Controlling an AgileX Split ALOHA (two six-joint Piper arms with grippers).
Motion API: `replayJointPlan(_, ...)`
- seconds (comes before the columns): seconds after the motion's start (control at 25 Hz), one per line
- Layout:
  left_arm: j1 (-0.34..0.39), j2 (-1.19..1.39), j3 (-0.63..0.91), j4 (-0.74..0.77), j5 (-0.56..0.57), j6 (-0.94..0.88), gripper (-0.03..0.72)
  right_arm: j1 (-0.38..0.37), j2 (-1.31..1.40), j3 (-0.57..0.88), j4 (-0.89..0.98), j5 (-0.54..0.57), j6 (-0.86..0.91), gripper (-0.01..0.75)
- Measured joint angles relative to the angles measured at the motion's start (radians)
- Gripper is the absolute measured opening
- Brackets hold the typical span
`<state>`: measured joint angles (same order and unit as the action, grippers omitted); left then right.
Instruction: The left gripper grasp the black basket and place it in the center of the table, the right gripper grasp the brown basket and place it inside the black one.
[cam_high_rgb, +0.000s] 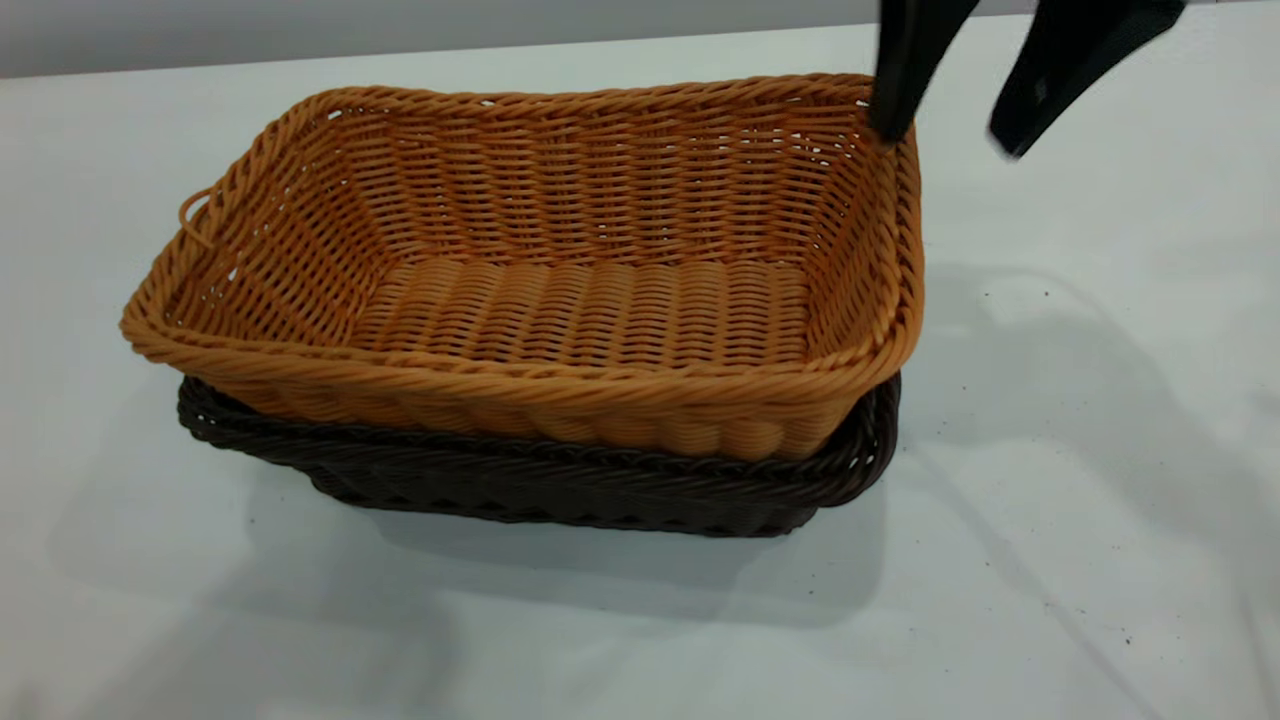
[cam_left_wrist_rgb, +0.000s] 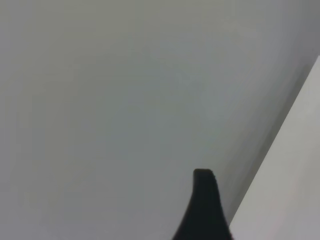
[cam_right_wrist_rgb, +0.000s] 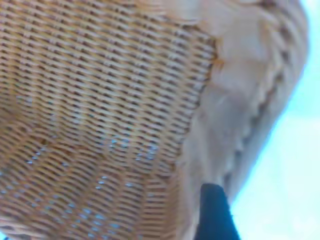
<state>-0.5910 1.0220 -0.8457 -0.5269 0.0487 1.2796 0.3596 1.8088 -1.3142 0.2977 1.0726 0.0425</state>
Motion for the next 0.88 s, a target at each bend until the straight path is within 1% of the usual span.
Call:
replayJointPlan(0.12, 0.0, 0.0, 0.0, 0.0, 0.004, 0.0, 0.491, 0.0, -0.059, 0.0, -0.056, 0.011, 0.0, 0.438)
replayJointPlan(0.24, 0.0, -0.001, 0.0, 0.001, 0.042, -0.017, 0.491, 0.0, -0.137, 0.0, -0.126, 0.012, 0.0, 0.437)
replayJointPlan(0.44, 0.0, -0.016, 0.0, 0.002, 0.157, -0.119, 0.472, 0.0, -0.306, 0.0, -0.25, 0.025, 0.004, 0.436)
replayJointPlan(0.56, 0.0, -0.047, 0.0, 0.024, 0.221, -0.185, 0.423, 0.0, -0.418, 0.0, -0.319, 0.044, 0.019, 0.424)
replayJointPlan(0.64, 0.0, -0.077, 0.0, 0.024, 0.253, -0.207, 0.372, 0.0, -0.5, 0.0, -0.362, 0.051, 0.024, 0.399)
replayJointPlan(0.72, 0.0, -0.109, 0.0, 0.024, 0.275, -0.209, 0.318, 0.0, -0.575, 0.0, -0.411, 0.071, 0.024, 0.364)
replayJointPlan(0.88, 0.0, -0.185, 0.0, 0.025, 0.342, -0.209, 0.202, 0.0, -0.724, 0.0, -0.5, 0.09, 0.034, 0.27)
